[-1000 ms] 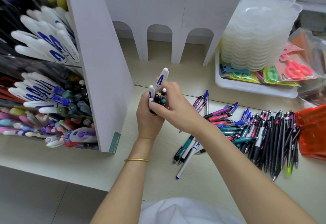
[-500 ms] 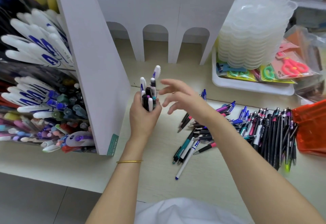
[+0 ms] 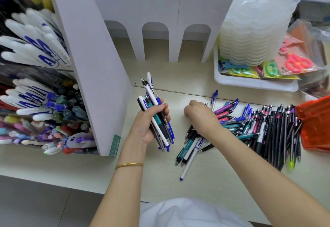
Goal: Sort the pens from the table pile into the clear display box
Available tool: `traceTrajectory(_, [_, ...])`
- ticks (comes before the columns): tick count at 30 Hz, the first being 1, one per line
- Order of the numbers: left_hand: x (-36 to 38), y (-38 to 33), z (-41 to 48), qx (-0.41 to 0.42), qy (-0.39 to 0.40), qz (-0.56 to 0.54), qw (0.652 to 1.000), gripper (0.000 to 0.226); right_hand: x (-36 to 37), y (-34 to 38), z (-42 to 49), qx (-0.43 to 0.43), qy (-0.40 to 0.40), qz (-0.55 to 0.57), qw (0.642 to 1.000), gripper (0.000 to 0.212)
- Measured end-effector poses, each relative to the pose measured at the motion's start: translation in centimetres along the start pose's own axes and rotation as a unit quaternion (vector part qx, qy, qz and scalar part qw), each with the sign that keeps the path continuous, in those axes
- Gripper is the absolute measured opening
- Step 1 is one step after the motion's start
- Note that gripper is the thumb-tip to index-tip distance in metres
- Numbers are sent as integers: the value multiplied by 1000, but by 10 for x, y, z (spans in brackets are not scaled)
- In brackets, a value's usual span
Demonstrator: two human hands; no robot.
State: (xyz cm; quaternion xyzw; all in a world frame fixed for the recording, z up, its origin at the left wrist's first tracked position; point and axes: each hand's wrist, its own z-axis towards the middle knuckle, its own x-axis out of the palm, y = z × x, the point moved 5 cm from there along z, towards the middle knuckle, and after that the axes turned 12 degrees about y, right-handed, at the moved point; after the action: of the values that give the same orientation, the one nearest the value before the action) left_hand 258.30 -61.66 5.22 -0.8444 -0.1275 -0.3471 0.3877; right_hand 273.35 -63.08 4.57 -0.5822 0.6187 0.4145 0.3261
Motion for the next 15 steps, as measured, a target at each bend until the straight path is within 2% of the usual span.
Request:
traceTrajectory(3, [1, 3, -1, -24, -11, -13, 1000, 10, 3, -3, -6, -24, -11, 68, 997, 26])
traceTrajectory(5, [1, 4, 0, -26, -10, -5, 1000, 10, 6, -4, -10, -48, -7, 87, 995, 30])
traceTrajectory(7, [-1, 5, 1, -27, -18, 28, 999, 10, 8, -2, -14, -61, -18, 79, 995, 34])
traceTrajectory(12, [-5, 11, 1, -37, -43, 45, 997, 6, 8, 8, -17, -89, -27, 9, 996, 22])
traceTrajectory(15, [-5, 13, 1, -48, -43, 55, 996, 15, 4, 6, -24, -131, -127, 9, 983, 24])
